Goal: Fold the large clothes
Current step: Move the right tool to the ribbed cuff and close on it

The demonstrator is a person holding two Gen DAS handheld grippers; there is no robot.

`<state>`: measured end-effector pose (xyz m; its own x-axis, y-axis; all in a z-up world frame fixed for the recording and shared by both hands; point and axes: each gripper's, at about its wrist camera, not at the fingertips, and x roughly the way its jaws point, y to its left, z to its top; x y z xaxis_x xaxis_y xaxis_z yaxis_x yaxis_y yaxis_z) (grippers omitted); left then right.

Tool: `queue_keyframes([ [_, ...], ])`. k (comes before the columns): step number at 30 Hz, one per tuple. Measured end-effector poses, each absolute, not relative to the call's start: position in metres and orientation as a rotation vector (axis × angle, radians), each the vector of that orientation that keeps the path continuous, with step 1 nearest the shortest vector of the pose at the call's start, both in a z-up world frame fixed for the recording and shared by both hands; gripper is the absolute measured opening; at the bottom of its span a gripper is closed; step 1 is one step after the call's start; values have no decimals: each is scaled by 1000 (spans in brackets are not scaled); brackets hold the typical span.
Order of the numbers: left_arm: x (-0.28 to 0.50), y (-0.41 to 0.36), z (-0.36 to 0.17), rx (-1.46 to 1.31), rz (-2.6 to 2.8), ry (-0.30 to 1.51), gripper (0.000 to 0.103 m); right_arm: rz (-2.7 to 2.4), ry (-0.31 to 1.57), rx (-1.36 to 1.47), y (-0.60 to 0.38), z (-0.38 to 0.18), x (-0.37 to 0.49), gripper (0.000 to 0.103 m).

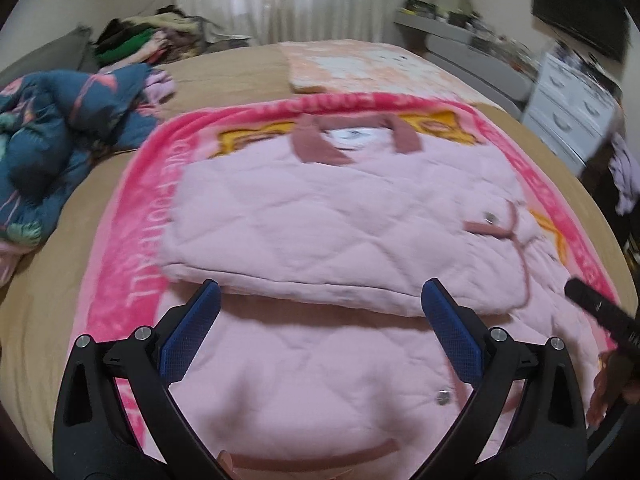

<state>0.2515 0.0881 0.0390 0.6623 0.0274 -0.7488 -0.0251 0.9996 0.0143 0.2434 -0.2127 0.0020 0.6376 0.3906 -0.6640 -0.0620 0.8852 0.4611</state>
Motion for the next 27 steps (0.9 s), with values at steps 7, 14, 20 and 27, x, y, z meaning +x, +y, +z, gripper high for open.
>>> queue_keyframes([
  [7,248,138,39,-68,105,838,94,301,911,470,-188,-21,259,98],
  [14,247,170,31,-93,151,842,94,307,941,532,-182,-34,278,89],
  [20,250,192,24,-122,183,852,94,308,988,578,-177,-50,295,71],
  [27,259,199,23,-138,192,859,94,352,943,579,-180,-46,301,23],
])
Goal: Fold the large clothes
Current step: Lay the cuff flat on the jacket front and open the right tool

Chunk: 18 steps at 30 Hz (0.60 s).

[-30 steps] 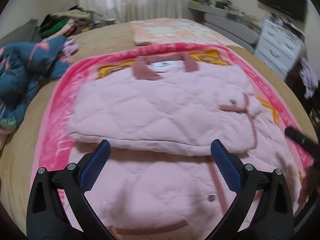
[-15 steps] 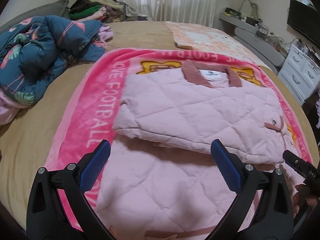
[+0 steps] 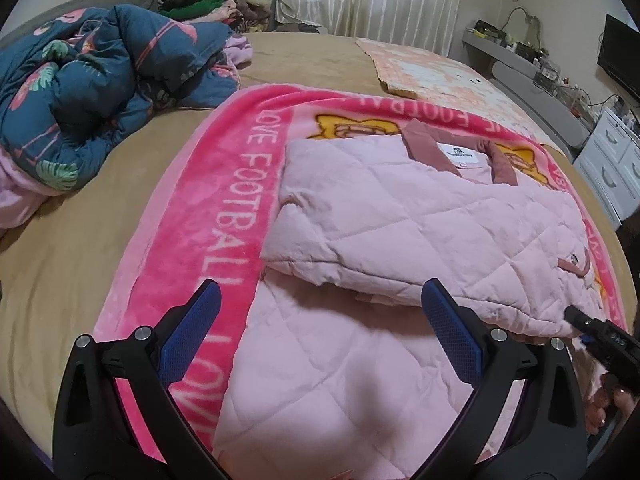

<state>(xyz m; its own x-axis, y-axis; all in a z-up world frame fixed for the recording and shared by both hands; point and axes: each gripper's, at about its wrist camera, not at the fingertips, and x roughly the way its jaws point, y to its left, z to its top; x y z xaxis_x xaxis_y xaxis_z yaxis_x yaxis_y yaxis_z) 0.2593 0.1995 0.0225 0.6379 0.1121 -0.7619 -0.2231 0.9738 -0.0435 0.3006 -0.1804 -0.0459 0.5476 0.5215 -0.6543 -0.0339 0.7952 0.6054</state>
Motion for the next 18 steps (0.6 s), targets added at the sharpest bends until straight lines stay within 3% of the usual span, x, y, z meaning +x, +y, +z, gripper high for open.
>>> queue_keyframes([
  [10,281,204,51,-168,196,791,94,495,557,213,-176,110,344,15],
  [18,301,202,49,-170,197,806,94,422,643,185,-193,77,392,15],
])
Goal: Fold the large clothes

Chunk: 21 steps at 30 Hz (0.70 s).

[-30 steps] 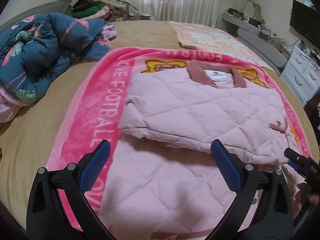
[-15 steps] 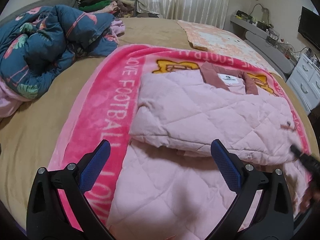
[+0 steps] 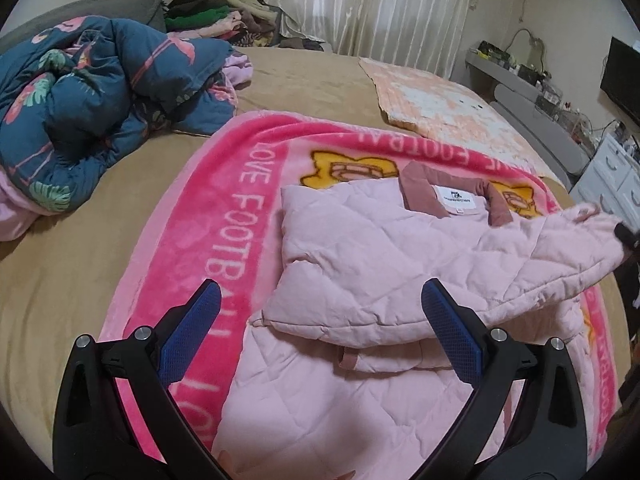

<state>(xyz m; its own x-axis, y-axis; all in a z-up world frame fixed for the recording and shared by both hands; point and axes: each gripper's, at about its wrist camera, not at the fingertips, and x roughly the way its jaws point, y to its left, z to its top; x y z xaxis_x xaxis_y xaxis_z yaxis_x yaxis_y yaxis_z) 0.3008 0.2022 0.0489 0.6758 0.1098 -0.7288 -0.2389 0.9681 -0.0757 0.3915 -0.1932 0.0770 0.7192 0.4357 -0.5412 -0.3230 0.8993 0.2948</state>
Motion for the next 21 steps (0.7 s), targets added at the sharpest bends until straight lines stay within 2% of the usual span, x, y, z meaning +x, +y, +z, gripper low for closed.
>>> queue_keyframes([
  [6,314,192,36,-150,176,836,94,367,744,193,-203,28,391,17],
  [12,320,177,27,-138,150,855,94,321,825,202,-208,6,388,26],
  [17,322,168,24,-114,133,861,94,264,857,219,-219,6,384,51],
  [21,326,166,25,-109,128,861,94,246,815,201,-223,19,375,58],
])
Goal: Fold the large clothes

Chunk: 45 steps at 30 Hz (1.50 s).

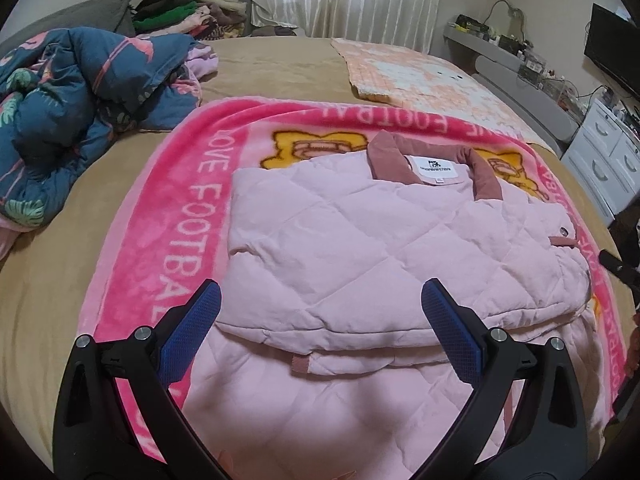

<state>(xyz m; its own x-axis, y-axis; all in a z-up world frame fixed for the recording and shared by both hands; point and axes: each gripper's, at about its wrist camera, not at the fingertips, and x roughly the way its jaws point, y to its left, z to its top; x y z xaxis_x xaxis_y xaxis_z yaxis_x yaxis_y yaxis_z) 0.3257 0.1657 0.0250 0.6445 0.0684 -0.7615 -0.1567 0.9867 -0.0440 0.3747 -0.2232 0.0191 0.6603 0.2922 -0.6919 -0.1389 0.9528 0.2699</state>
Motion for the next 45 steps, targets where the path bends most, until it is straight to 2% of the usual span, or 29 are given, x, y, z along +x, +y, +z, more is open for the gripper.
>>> queue_keyframes([
  [2,331,164,23,-105,124,876,94,255,792,185,-221,28,371,65],
  [8,352,148,2,-106,61,962,94,327,742,75,-189,49,365,71],
  [15,370,138,-46,-32,21,1070,95,409,727,-50,-138,52,367,72],
  [21,370,147,-58,-99,5,1064,95,443,803,-102,-103,29,384,72],
  [26,370,146,-59,-98,6,1054,95,367,1014,-174,-87,-32,409,73],
  [32,374,144,-64,-85,16,1049,95,328,1012,-169,-79,-67,418,77],
  [37,377,144,-65,-88,24,1044,95,322,1007,-156,-80,-71,419,78],
  [45,366,149,-51,-118,10,1035,95,363,958,-52,-103,-44,397,78],
])
